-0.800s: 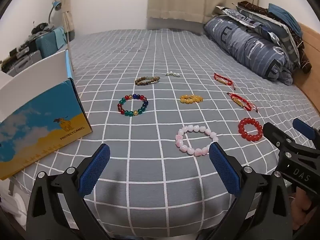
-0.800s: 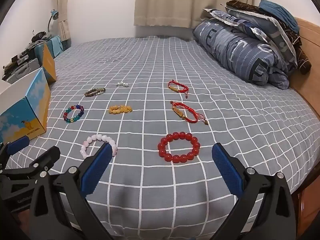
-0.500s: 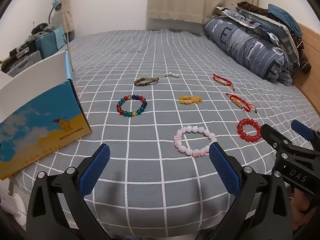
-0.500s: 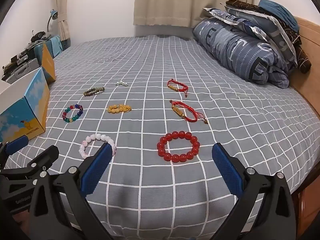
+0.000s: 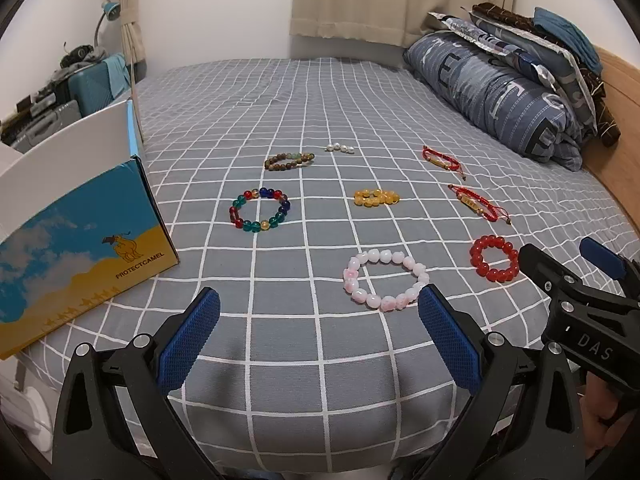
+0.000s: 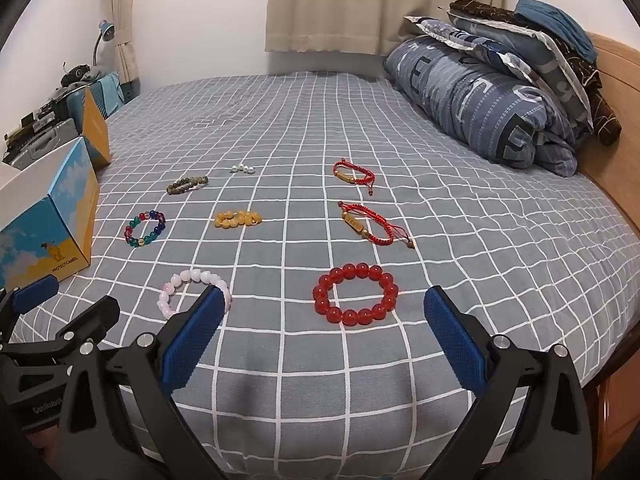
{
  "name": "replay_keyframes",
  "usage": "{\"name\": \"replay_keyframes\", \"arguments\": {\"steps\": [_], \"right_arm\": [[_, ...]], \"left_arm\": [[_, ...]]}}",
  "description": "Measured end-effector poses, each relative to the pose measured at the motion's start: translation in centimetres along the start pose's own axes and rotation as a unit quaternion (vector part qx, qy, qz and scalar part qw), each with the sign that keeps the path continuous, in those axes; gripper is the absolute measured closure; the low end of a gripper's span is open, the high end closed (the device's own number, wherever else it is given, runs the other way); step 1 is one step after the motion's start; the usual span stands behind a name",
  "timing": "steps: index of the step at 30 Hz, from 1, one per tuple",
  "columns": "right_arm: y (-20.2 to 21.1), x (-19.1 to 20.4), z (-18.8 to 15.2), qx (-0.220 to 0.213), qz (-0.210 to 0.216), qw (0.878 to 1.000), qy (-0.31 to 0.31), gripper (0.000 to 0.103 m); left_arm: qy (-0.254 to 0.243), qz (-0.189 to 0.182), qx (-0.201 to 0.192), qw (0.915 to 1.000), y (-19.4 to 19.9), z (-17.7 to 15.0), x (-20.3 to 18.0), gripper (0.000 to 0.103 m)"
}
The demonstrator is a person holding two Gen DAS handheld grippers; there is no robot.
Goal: Organize jewelry
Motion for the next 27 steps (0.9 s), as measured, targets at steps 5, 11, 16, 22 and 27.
{"name": "replay_keyframes", "arguments": {"steps": [5, 11, 16, 22, 27], "right_arm": [[-0.08, 0.01, -0.05, -0.001, -0.002, 1.000, 0.000, 0.007], [-0.09, 0.03, -0.10, -0.001, -0.002, 1.000, -0.001, 0.007], [-0.09, 0.06, -0.11, -0.001, -0.001, 1.000, 0.000, 0.007], [-0.06, 0.02, -0.08, -0.001, -0.002, 1.000, -0.002, 0.007], [-0.06, 0.04, -0.07, -0.001, -0.001, 1.000, -0.001, 0.007]], "left_arm": [[0.003, 0.001, 0.000, 1.0000, 0.06, -0.05, 0.10, 0.006], [0.001, 0.002, 0.000, 1.0000, -0.06, -0.07, 0.09, 0.006], [0.001, 0.003, 0.002, 1.0000, -0.11, -0.10, 0.17, 0.006], [0.002, 0.004, 0.002, 1.0000, -0.12, -0.06, 0.16, 0.006], [0.001, 0.004, 0.004, 1.0000, -0.19, -0.09, 0.15, 0.006]]}}
Point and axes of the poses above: each gripper's, at about its wrist camera, not at the fingertips, and y roughly against the way its jaws point, x to its left, z to its top, the point moved 2 cm from there along -y, roughly the way its jaws point, and after that the axes turned 15 degrees about y, right-handed, at the moved point
